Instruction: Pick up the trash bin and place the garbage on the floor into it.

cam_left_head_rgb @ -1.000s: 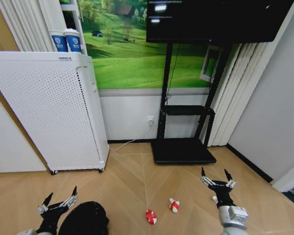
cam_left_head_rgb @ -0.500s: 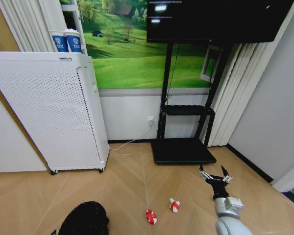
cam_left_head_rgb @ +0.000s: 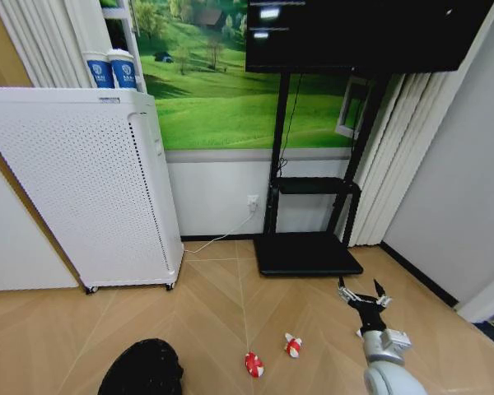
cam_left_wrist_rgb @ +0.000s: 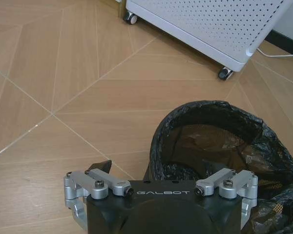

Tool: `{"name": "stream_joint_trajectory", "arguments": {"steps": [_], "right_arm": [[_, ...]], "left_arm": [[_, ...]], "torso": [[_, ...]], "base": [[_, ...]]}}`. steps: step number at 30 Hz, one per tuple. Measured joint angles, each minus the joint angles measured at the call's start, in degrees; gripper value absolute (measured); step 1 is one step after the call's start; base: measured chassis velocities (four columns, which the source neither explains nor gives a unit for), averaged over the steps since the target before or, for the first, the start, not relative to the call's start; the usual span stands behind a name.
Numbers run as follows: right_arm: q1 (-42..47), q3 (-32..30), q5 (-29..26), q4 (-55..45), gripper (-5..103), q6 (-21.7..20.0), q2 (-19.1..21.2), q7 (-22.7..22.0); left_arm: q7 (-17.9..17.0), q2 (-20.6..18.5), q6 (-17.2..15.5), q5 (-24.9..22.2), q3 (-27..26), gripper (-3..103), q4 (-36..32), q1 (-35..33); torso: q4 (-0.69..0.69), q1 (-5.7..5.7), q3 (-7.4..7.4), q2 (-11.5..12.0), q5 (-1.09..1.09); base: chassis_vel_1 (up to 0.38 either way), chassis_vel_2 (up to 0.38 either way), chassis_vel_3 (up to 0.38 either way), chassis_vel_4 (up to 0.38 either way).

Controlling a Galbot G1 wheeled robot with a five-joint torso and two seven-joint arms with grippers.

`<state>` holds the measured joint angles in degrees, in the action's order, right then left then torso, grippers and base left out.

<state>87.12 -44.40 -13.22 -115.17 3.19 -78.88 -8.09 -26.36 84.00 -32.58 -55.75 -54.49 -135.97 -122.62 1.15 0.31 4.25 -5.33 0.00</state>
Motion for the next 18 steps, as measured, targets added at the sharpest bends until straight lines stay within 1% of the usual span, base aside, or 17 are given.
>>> {"name": "stream_joint_trajectory", "arguments": {"steps": [1, 6, 8, 9, 10, 11, 12, 14, 16, 18], "right_arm": [[0.0, 0.0, 0.0, 0.0, 100, 0.0, 0.0, 0.0], [1.62, -0.05, 0.18, -1.32, 100, 0.33, 0.19, 0.13], [1.75, -0.12, 0.15, -1.44, 100, 0.37, 0.27, 0.13], [2.04, -0.35, 0.07, -1.84, 100, 0.45, 0.54, 0.16], [2.08, -0.42, -0.02, -1.98, 100, 0.48, 0.61, 0.16], [2.08, -0.42, -0.02, -1.98, 100, 0.48, 0.61, 0.16], [2.09, -0.48, -0.16, -2.14, 100, 0.5, 0.67, 0.17], [2.01, -0.69, -0.49, -2.4, 100, 0.5, 0.72, 0.17], [1.95, -0.74, -0.57, -2.47, 100, 0.51, 0.72, 0.17], [1.94, -0.81, -0.6, -2.51, 100, 0.59, 0.68, 0.17]], "left_arm": [[0.0, 0.0, 0.0, 0.0, 0.0, 100, 0.0, 0.0], [-2.11, -2.14, -0.83, 0.32, 3.87, 100, 6.44, 7.18], [-2.34, -2.5, -1.05, 0.3, 4.27, 100, 6.98, 7.84], [-2.93, -3.67, -1.61, 0.0, 5.7, 100, 8.55, 9.67], [-3.16, -4.01, -1.85, -0.13, 6.18, 103, 8.98, 10.11], [-3.16, -4.01, -1.85, -0.13, 6.18, 103, 8.98, 10.11], [-3.24, -4.33, -1.97, -0.23, 6.68, 100, 9.41, 10.47], [-3.33, -4.71, -2.16, -0.16, 7.7, 90, 10.43, 10.76], [-3.29, -4.71, -2.17, -0.06, 7.92, 90, 10.7, 10.75], [-2.47, -4.45, -1.93, 0.32, 8.21, 80, 11.14, 10.29]], "torso": [[0.0, 0.0, 0.0, 0.0, 0.0], [0.01, 0.01, 0.04, -0.04, -0.02], [0.01, 0.01, 0.04, -0.04, -0.01], [0.01, 0.01, 0.05, -0.05, -0.02], [0.01, 0.02, 0.05, -0.06, -0.02], [0.01, 0.02, 0.05, -0.06, -0.02], [0.02, 0.02, 0.06, -0.06, -0.02], [0.01, 0.03, 0.06, -0.07, -0.01], [0.0, 0.02, 0.07, -0.07, -0.01], [0.0, 0.03, 0.07, -0.09, -0.01]], "base": [[0.0, 0.0, 0.0, 0.0], [0.0, 0.0, 0.0, 0.0], [0.0, 0.0, 0.0, 0.0], [0.0, 0.0, 0.0, 0.0], [0.0, 0.0, 0.0, 0.0], [0.0, 0.0, 0.0, 0.0], [0.0, 0.0, 0.0, 0.0], [0.0, 0.0, 0.0, 0.0], [0.0, 0.0, 0.0, 0.0], [0.0, 0.0, 0.0, 0.0]]}}
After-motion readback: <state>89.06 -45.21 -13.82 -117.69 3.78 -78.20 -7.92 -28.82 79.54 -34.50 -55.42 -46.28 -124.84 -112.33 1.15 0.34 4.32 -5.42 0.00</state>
